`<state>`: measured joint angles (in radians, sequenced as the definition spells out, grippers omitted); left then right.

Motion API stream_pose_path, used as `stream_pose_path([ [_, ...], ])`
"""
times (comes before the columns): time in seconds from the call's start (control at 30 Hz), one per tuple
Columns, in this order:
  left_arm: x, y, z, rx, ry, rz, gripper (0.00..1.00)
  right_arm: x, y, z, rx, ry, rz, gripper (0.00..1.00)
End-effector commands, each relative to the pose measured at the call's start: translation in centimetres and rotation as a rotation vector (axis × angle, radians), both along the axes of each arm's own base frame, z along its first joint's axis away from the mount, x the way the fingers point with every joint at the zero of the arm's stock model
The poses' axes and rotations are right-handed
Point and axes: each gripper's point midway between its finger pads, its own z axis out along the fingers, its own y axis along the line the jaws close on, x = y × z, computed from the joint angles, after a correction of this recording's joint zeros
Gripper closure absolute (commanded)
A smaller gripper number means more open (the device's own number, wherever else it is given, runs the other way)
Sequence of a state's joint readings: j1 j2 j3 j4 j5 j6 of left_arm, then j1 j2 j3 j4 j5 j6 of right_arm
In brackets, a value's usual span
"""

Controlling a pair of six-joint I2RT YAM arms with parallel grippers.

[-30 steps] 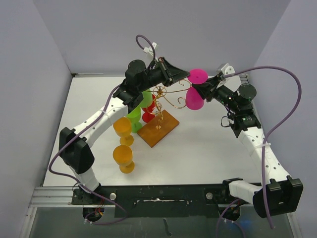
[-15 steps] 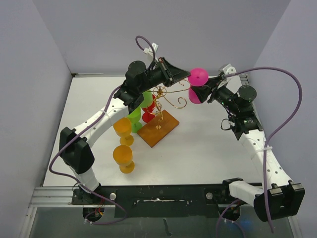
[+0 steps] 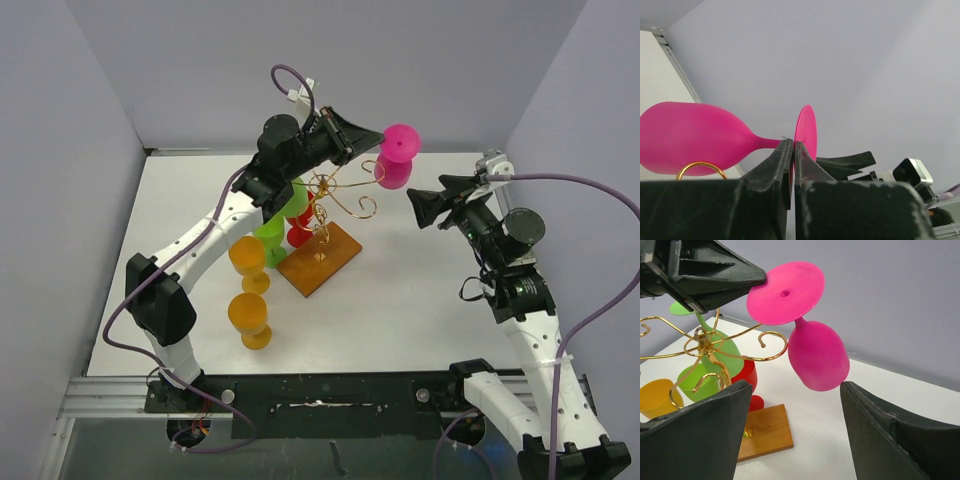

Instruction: Place the wine glass upside down on the wine glass rack

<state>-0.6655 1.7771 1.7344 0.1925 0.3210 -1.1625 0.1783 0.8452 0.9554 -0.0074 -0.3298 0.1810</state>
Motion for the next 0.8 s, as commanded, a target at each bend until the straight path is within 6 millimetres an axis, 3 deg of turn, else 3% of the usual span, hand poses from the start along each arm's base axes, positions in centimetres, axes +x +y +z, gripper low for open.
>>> stream_pose_path([
  [0.0, 0.7, 1.2, 3.2, -0.032, -0.08, 0.053, 1.0, -1.7, -0.3, -0.2, 0.052, 0.04, -0.017, 0.28],
  [0.3, 1.5, 3.0, 3.3, -0.026, -0.063, 0.108, 1.0, -4.1, -0.7, -2.2, 0.113, 0.12, -0.028, 0.29],
  [0.43, 2.1, 4.1, 2.8, -0.006, -0.012, 0.156, 1.0, -4.2, -0.9, -2.6, 0.124, 0.139, -0.038, 0.3],
  [0.77, 1.0, 4.8, 2.2, -0.022, 0.062, 0.118, 1.0, -3.6, -0.8, -2.9, 0.143, 0.158, -0.044, 0.3],
])
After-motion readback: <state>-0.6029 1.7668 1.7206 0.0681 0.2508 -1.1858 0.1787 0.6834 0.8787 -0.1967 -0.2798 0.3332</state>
